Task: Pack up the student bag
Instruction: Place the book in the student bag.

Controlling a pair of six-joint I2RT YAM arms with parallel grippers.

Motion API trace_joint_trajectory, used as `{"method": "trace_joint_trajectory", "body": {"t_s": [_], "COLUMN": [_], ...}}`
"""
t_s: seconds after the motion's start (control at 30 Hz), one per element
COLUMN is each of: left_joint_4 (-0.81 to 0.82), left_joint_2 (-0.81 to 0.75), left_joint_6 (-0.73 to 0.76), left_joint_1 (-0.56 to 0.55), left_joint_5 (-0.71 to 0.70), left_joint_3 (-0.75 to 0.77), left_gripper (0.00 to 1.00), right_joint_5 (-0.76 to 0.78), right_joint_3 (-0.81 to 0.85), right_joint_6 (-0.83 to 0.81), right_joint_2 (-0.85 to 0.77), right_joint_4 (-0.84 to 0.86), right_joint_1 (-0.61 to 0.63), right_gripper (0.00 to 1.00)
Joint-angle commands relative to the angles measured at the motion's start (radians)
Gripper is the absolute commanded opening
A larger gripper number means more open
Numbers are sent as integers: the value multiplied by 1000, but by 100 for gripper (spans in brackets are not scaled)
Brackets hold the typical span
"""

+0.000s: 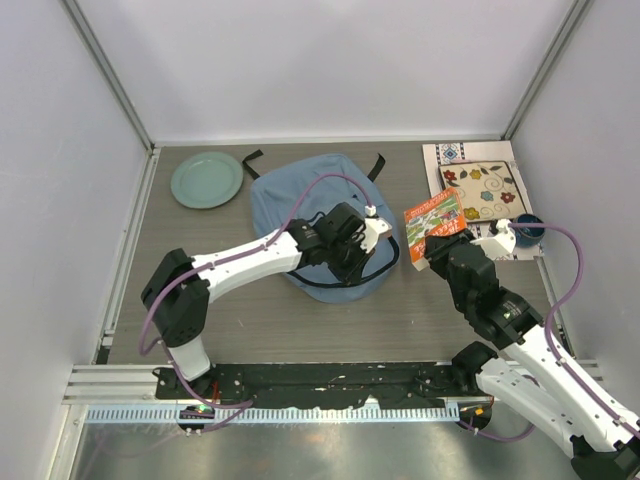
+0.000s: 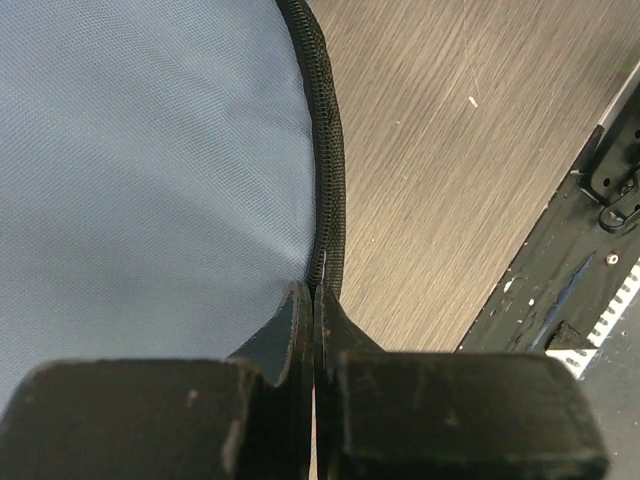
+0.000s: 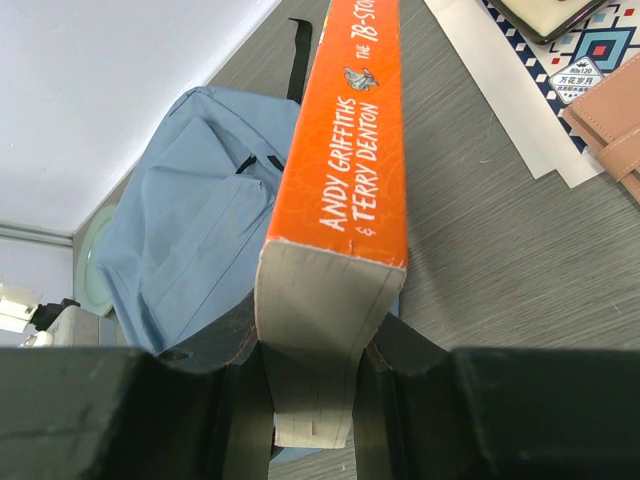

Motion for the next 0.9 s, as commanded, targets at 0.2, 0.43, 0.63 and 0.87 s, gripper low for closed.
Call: {"method": "trace_joint_trajectory", "body": {"t_s": [0.2,0.43,0.63,0.87], "left_joint_4": [61,141,185,239], "left_joint_2": [-92,-138,-146,-178], "left_joint_6": [-11,3,23,12], "left_joint_1": [-7,-7,-7,-7], "left_joint_5": [-243,-508,-761,-893], "left_joint_3": [35,51,89,137], "left_gripper": [0,0,0,0], "right_joint_5": [60,37,-122,-266], "right_joint_3": [52,53,32,16], "right_joint_6": [19,43,108,167], "right_joint_2": [-24,-47,-79,-130], "right_joint_4": [63,26,17,17], "right_joint_1": [1,3,3,3], "right_gripper": [4,5,5,5]}}
